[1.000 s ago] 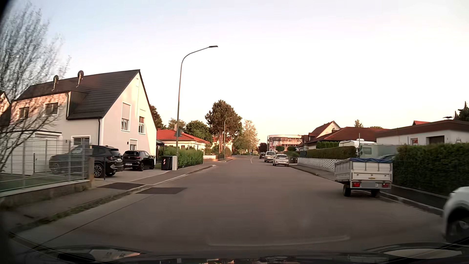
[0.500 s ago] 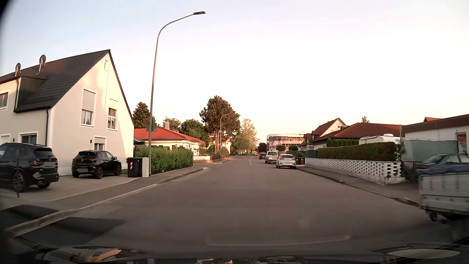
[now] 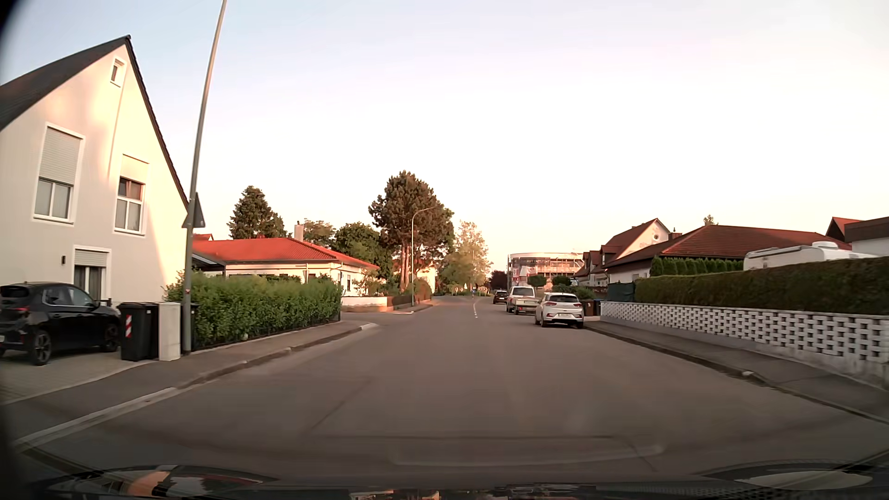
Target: Follow the waypoints while adhering to traffic rules and regulations
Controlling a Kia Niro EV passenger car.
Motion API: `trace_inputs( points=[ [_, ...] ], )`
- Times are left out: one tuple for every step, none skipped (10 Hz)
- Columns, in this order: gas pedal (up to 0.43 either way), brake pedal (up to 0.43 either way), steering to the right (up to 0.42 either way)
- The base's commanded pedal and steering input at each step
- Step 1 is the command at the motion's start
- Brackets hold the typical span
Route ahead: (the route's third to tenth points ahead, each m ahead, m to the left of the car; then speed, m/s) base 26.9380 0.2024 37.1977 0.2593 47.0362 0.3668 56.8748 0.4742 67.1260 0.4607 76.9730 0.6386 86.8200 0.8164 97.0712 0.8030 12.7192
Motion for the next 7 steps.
trace_inputs(
  points=[
    [0.130,0.012,0.000],
    [0.130,0.012,0.000],
    [0.130,0.018,0.000],
    [0.130,0.012,0.000],
    [0.130,0.018,0.000],
    [0.130,0.018,0.000],
    [0.130,0.012,0.000]
  ],
)
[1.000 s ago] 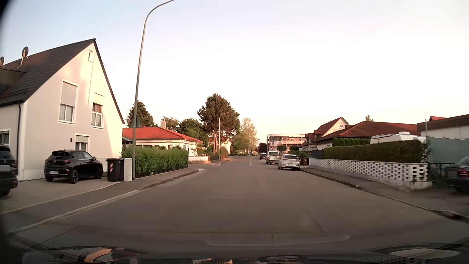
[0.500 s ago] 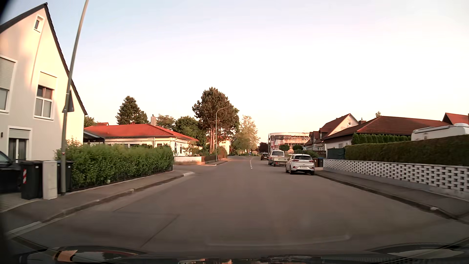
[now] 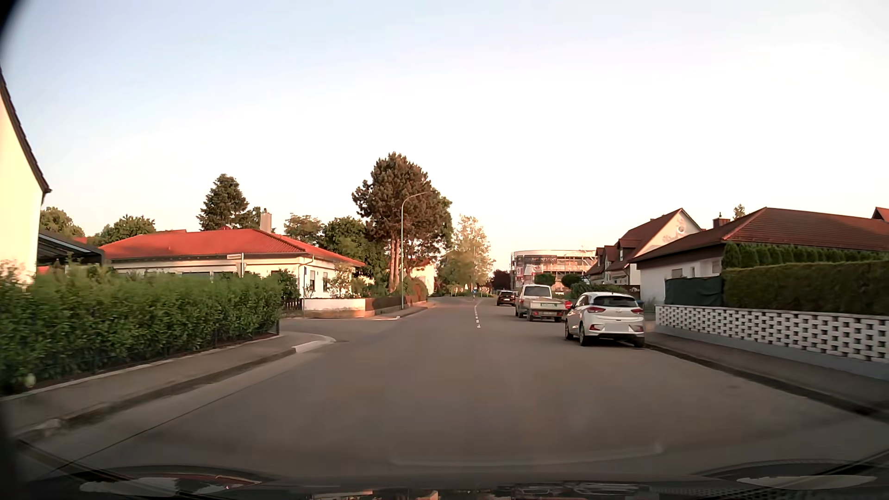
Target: Follow the waypoints while adhering to traffic rules and regulations
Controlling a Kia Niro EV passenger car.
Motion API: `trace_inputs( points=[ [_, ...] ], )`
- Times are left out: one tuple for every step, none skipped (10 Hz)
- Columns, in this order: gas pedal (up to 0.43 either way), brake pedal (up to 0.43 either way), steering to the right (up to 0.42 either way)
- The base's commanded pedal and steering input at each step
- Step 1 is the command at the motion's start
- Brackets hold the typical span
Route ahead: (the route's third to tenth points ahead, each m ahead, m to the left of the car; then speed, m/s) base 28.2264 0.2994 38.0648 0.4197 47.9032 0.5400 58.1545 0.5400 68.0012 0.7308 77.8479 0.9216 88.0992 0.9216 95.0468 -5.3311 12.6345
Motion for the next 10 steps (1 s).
trace_inputs(
  points=[
    [0.130,0.012,0.000],
    [0.130,0.018,0.000],
    [0.087,0.012,0.000],
    [0.059,0.018,0.000],
    [0.047,0.012,0.000],
    [0.047,0.018,0.000],
    [0.047,0.018,0.000],
    [0.047,0.018,0.000],
    [0.047,0.018,0.000],
    [0.047,0.018,0.000]
  ],
)
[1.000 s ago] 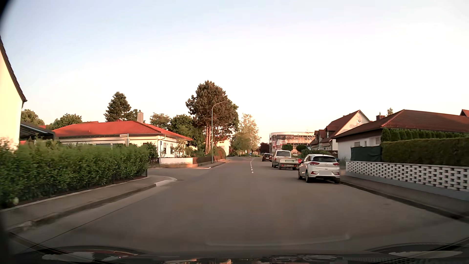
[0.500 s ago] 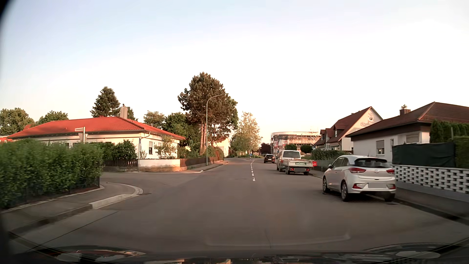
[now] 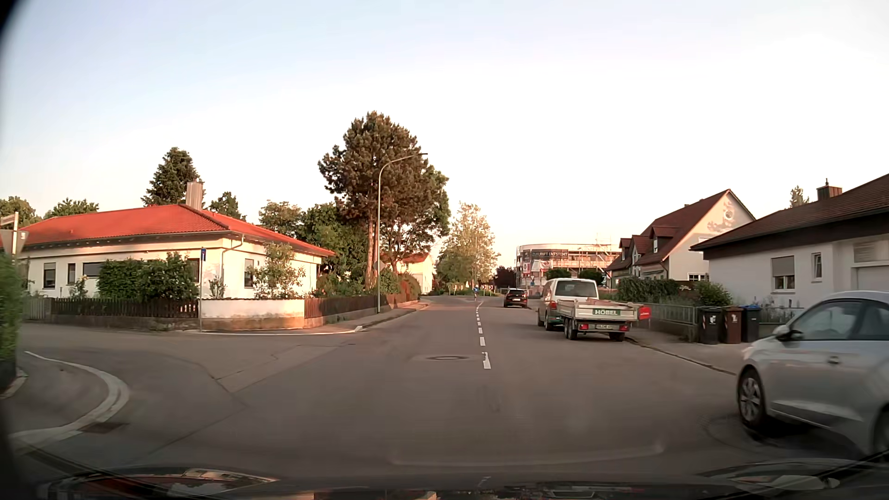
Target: Follow the waypoints while adhering to traffic rules and regulations
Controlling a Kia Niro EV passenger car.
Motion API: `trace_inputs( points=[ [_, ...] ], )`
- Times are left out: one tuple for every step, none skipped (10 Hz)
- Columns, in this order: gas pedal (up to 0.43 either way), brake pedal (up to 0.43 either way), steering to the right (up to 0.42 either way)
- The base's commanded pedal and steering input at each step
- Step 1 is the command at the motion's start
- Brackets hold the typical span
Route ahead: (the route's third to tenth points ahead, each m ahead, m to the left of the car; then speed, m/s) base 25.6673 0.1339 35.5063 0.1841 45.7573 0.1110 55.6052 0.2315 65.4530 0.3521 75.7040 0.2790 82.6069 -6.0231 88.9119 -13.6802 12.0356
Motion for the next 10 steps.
trace_inputs(
  points=[
    [0.047,0.018,0.000],
    [0.047,0.012,0.000],
    [0.047,0.018,0.000],
    [0.047,0.018,0.000],
    [0.047,0.018,0.000],
    [0.047,0.012,0.000],
    [0.047,0.018,0.000],
    [0.047,0.018,0.001],
    [0.047,0.012,0.001],
    [0.047,0.018,0.002]
  ],
)
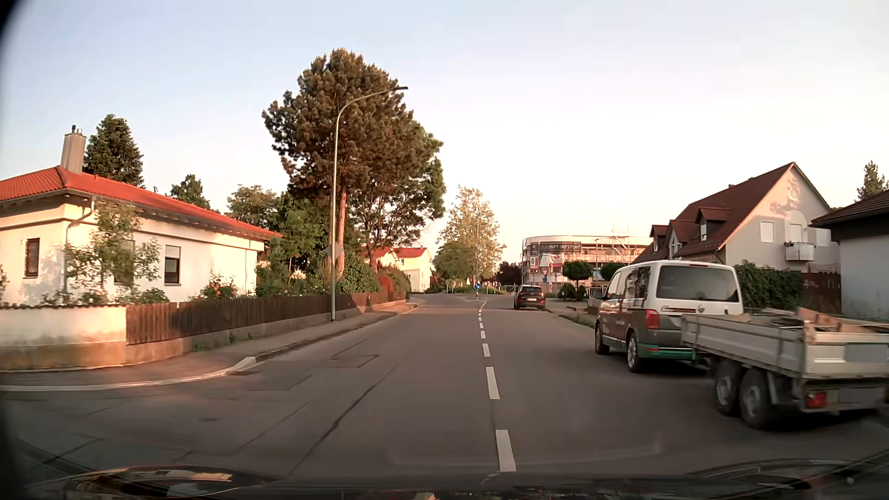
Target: Follow the waypoints while adhering to traffic rules and regulations
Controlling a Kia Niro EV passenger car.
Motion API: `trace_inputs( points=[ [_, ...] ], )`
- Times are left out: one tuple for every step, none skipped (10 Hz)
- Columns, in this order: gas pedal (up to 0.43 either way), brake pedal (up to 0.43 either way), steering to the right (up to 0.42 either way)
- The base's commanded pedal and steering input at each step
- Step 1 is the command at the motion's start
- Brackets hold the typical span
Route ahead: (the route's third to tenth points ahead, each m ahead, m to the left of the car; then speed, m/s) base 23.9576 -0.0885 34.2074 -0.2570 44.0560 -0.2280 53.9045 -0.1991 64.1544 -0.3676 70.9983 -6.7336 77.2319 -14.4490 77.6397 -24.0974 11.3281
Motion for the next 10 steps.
trace_inputs(
  points=[
    [0.047,0.018,0.004],
    [0.047,0.018,0.006],
    [0.047,0.018,0.006],
    [0.047,0.018,0.006],
    [0.047,0.018,0.006],
    [0.047,0.018,0.006],
    [0.047,0.018,0.005],
    [0.047,0.018,0.005],
    [0.047,0.018,0.004],
    [0.047,0.018,0.004]
  ],
)
